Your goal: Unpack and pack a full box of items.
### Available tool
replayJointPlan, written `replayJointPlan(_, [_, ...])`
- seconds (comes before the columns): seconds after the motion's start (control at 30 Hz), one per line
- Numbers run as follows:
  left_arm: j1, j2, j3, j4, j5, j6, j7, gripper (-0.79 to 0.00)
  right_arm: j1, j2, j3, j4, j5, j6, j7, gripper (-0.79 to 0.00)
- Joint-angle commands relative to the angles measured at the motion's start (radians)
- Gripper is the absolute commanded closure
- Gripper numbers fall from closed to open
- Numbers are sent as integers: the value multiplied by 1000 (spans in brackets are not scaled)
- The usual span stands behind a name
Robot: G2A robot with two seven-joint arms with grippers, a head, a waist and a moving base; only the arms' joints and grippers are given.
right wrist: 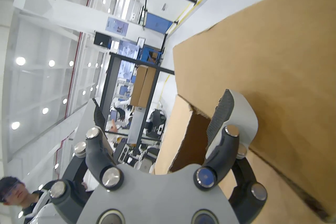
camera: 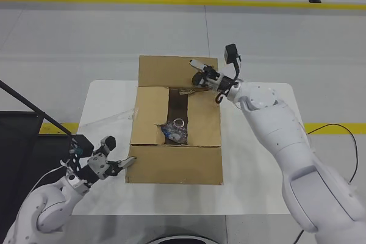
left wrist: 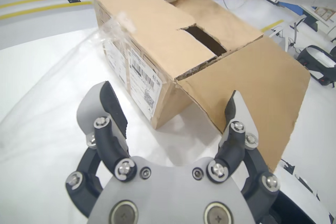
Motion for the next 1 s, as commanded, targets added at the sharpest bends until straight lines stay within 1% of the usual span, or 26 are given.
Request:
replayJointPlan(0.0, [3,-1,-9,7,-28,22,23,-785,-8,-2,-3,-23,1,35,86,-785])
replayJointPlan(0.2, [11,-3,-23,26,-64,47,56,-785,-35,-11,-22,-62,-27,119,194,-785])
replayJointPlan(0.3, [11,-3,-25,32,-74,54,59,-785,-47,-21,-34,-70,-51,149,184,-785])
replayJointPlan(0.37, [11,-3,-26,25,-49,70,63,-785,-55,-28,-37,-74,-53,163,179,-785])
replayJointPlan(0.57, [18,-5,-6,16,-20,86,77,-785,-67,-54,-49,-95,-51,186,180,-785])
replayJointPlan(0.73, [23,-5,0,12,-13,86,82,-785,-65,-77,-49,-95,-25,183,207,-785])
replayJointPlan(0.97, [27,-5,9,-14,16,98,78,-785,-47,-96,-23,-102,24,138,235,-785])
